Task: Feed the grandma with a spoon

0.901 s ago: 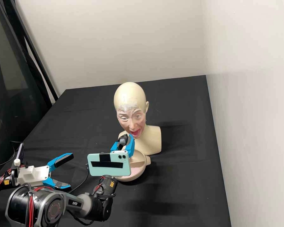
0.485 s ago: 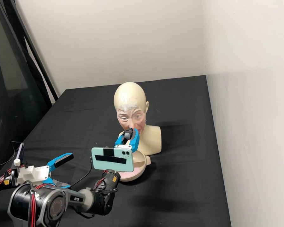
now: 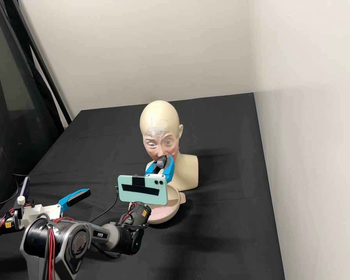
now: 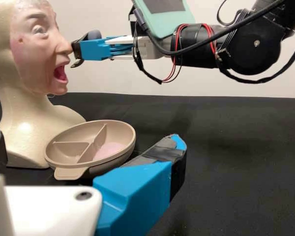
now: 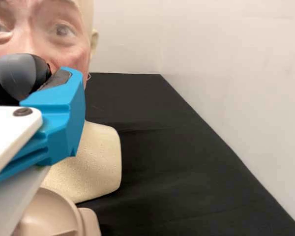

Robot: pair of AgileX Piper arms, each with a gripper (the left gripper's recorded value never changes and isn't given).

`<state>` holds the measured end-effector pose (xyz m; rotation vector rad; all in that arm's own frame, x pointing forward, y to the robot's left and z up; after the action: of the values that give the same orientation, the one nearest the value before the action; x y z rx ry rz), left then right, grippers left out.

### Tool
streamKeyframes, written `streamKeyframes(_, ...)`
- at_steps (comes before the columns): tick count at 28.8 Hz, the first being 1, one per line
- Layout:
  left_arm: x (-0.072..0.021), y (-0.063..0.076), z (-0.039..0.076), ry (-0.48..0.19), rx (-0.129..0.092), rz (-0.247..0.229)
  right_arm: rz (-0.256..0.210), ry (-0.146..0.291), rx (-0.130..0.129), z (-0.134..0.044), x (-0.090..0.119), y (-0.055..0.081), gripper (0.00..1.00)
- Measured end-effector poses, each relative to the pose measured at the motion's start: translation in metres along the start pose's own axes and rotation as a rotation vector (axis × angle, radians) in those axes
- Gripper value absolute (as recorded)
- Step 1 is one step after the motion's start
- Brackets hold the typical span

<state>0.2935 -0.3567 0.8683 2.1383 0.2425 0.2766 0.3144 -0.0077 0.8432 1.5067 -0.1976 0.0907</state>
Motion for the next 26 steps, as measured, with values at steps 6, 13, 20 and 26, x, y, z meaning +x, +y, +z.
streamKeyframes(6, 0.0, 0.0, 0.0, 0.0, 0.0, 0.0, -0.012, 0.006, -0.003, -0.003, 0.001, -0.003, 0.0)
streamKeyframes(13, 0.0, 0.0, 0.001, -0.002, 0.0, 0.0, -0.017, 0.003, -0.003, -0.003, -0.001, -0.002, 0.0)
streamKeyframes(20, 0.0, 0.0, 0.001, -0.002, 0.0, 0.0, -0.021, -0.007, -0.012, -0.001, -0.015, 0.003, 0.0)
streamKeyframes(26, 0.0, 0.0, 0.001, -0.002, 0.0, 0.0, 0.023, -0.028, 0.017, 0.003, -0.027, 0.019, 0.0)
